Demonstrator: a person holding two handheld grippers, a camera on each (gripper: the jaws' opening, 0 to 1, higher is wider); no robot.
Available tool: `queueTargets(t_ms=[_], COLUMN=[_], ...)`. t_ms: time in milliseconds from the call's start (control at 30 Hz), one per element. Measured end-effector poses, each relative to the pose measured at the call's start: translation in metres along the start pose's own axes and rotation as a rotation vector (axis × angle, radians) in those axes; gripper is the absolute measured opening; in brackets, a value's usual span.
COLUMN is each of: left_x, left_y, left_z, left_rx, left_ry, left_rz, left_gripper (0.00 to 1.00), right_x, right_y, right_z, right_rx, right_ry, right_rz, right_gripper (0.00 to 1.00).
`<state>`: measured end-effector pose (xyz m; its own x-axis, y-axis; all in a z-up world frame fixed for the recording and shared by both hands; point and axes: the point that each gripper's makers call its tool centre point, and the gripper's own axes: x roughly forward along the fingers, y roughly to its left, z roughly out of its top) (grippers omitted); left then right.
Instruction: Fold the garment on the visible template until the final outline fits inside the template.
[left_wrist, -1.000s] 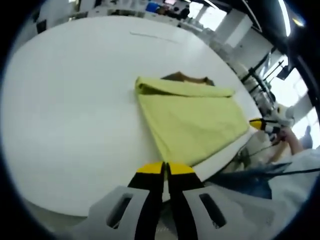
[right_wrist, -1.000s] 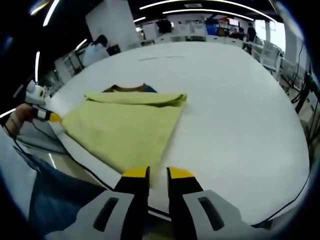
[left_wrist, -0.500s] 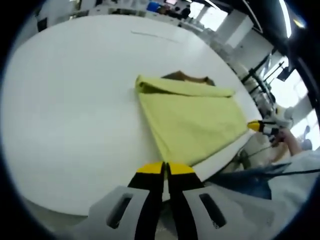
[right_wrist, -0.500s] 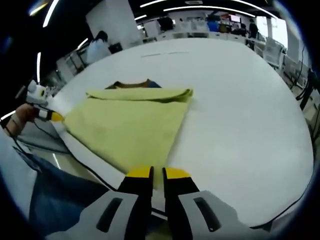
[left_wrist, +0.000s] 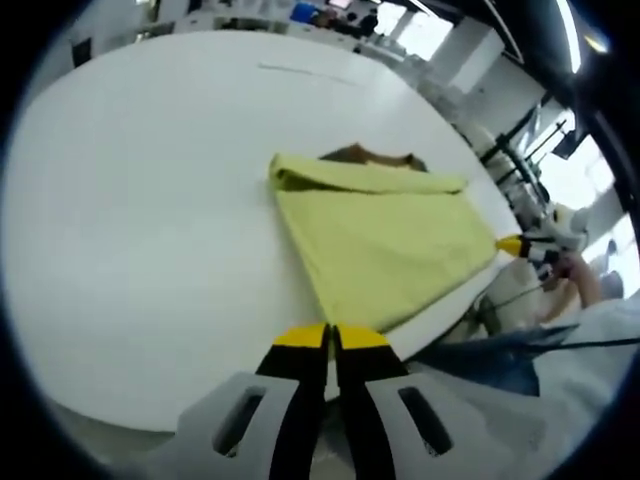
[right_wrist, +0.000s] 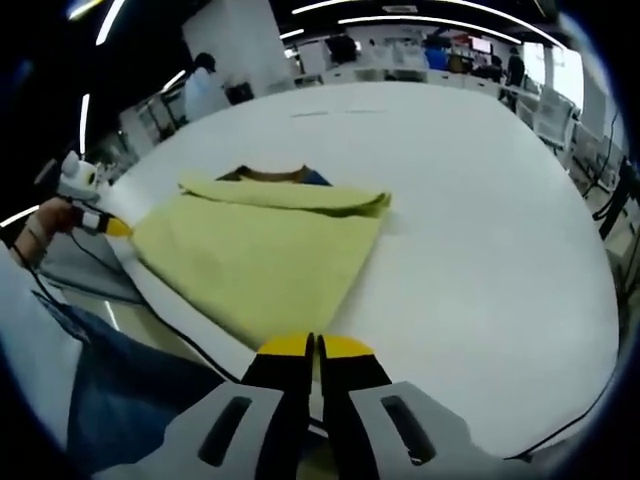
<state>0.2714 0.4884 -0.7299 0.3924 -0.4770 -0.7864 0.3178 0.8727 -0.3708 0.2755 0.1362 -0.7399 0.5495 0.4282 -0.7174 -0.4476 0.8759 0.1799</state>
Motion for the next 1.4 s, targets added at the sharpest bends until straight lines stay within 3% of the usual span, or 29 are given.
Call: queueTargets(t_ms=[200, 300, 667, 1400], left_x=[-0.001, -0.002, 0.002, 0.011], left_y=[-0.001, 0.004, 0.001, 0.000], left_z=[-0.003, -0.010, -0.019, -0.047], left_rx=[0.032, 0.063, 0.048, 0.123], left_ry=[0.035, 0.079, 0.093, 0.216], left_rz=[-0.001, 0.035, 0.012, 0.049], left_gripper=[0.00, 0.00, 0.00, 0.00], right_x=[-0.003, -0.003, -0.002, 0.000], right_y=[0.000, -0.001, -0.002, -0.001], right_z=[0.002, 0.000, -0.015, -0.035], right_rx=[-0.015, -0.016, -0.007, -0.006], right_ry=[-0.003, 0.003, 0.033, 0.088], right_rz=[0.007, 0.006, 0.000, 0.000], right_gripper=[0.03, 0.03, 0.03, 0.03])
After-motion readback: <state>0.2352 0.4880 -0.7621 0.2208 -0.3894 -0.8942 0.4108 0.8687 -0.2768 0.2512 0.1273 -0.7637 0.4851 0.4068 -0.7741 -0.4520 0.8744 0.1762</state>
